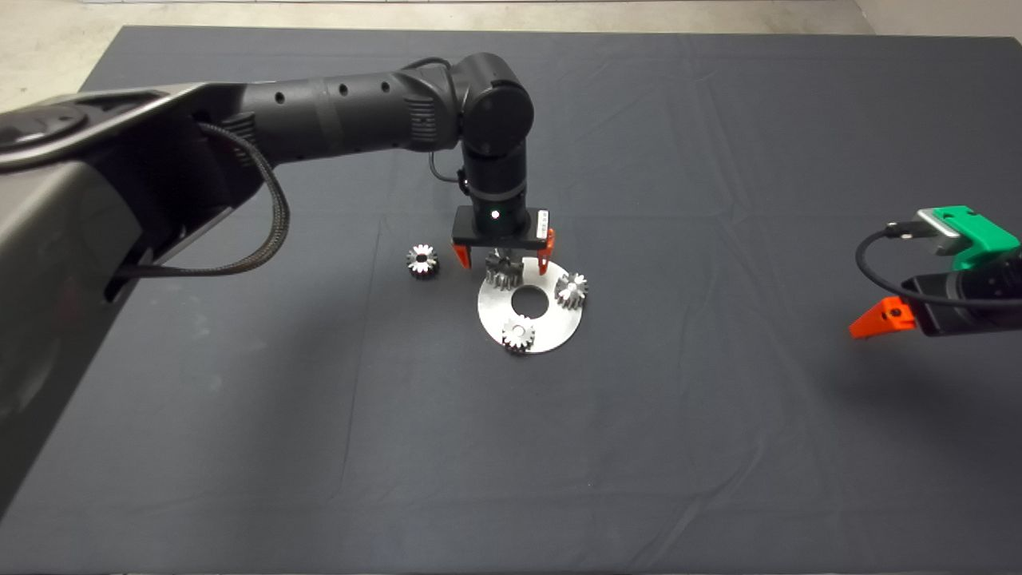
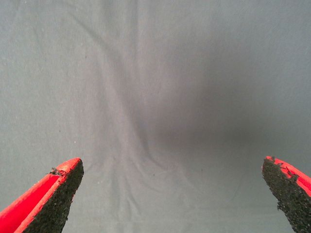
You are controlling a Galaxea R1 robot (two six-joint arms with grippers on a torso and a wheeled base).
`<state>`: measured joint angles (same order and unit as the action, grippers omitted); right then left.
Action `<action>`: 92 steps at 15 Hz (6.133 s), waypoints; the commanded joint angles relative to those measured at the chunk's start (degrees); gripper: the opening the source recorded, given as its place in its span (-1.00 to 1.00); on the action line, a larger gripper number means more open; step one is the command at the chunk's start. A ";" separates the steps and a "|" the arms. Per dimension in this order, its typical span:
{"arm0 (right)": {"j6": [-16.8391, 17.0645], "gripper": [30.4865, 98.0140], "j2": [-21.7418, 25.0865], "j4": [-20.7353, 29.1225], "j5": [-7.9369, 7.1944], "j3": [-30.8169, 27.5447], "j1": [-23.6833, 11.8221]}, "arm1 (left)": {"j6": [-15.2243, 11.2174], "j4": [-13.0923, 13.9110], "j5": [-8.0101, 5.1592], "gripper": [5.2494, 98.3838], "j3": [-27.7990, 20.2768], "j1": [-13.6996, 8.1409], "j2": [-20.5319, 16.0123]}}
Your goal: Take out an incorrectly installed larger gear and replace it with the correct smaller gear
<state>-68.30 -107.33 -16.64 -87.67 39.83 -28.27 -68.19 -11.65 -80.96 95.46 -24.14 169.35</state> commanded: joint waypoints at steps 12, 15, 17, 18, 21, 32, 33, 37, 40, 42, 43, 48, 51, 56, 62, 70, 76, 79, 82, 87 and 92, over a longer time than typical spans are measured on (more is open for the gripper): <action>-0.34 0.97 -0.66 2.75 -5.58 -0.73 -1.18 | -0.01 -1.44 -0.34 0.62 -1.53 -1.27 0.15; -0.34 0.97 -0.92 2.75 -5.58 -0.73 -1.29 | 0.17 -1.44 -0.34 0.51 -1.61 -1.27 0.15; -0.34 0.97 -0.92 2.75 -5.49 -0.73 -1.53 | 0.17 -1.44 -0.34 0.41 -1.52 -1.27 0.15; -0.34 0.97 -0.92 2.75 -5.49 -0.73 -1.53 | 0.17 -1.44 -0.43 0.38 -1.52 -1.27 0.15; -0.34 0.97 -0.76 2.75 -5.49 -0.73 -1.53 | 0.17 -1.44 -0.43 0.23 -1.52 -1.27 0.15; -0.69 0.97 -2.81 2.75 -5.49 0.80 -1.61 | 0.48 -1.04 -2.05 -0.12 -1.52 -1.70 0.15; -0.69 0.97 -2.88 2.75 -5.46 0.88 -1.62 | 0.52 -1.00 -3.17 -0.12 -1.52 -1.79 0.15; -0.87 0.97 -3.64 2.75 -5.40 1.11 -1.62 | 0.96 -0.90 -4.12 -0.16 -1.96 -1.97 0.15; -0.95 0.97 -4.26 2.75 -5.40 1.47 -1.62 | 1.04 -0.74 -5.26 -0.21 -2.31 -2.94 0.15; -0.95 0.97 -4.26 2.75 -5.49 1.38 -1.62 | 1.31 -0.74 -5.18 -0.24 -2.40 -2.94 0.15; -0.95 0.97 -4.26 2.75 -5.49 1.38 -1.62 | 1.40 -0.74 -5.18 -0.25 -2.40 -2.94 0.15; -1.75 0.97 -4.93 2.75 -5.46 1.46 -1.61 | 2.19 0.42 -5.35 -0.29 -3.43 -3.50 0.22; -1.83 0.97 -5.58 2.75 -5.49 1.99 -1.62 | 2.19 2.69 -6.18 -0.31 -3.63 -6.42 0.15; -1.76 0.97 -6.72 2.75 -5.49 3.05 -1.62 | 2.10 6.03 -8.51 -0.31 -7.08 -10.67 0.05; -1.75 0.97 -6.36 2.51 -5.49 2.40 -3.76 | -7.10 -0.99 -8.16 -0.31 -29.88 -10.49 -20.69; -2.10 0.97 -5.14 2.75 -5.31 -1.84 -4.87 | -12.14 -16.65 -6.34 -0.32 -48.34 -3.05 -46.05; -3.57 0.97 -5.93 2.75 -5.23 -2.93 -4.60 | -11.70 -15.00 -2.19 -0.32 -44.34 -1.09 -36.59; -3.68 0.97 -5.31 2.75 -5.40 -3.98 -4.69 | -12.31 -14.54 -2.01 -0.32 -43.42 -1.09 -33.56; -3.68 0.97 -5.47 2.75 -5.24 -4.14 -4.69 | -11.70 -14.54 -2.01 -0.32 -40.54 -0.91 -31.66; -3.79 0.97 -5.77 2.75 -5.23 -4.69 -4.60 | -11.52 -14.71 -2.01 -0.32 -40.54 1.92 -32.02; -3.85 0.97 -5.84 2.75 -5.31 -4.42 -4.69 | -11.61 -14.80 -1.75 -0.22 -40.45 4.71 -32.02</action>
<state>-71.67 -113.21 -15.46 -87.59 35.67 -31.78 -79.87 -26.34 -82.60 55.52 -18.88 137.44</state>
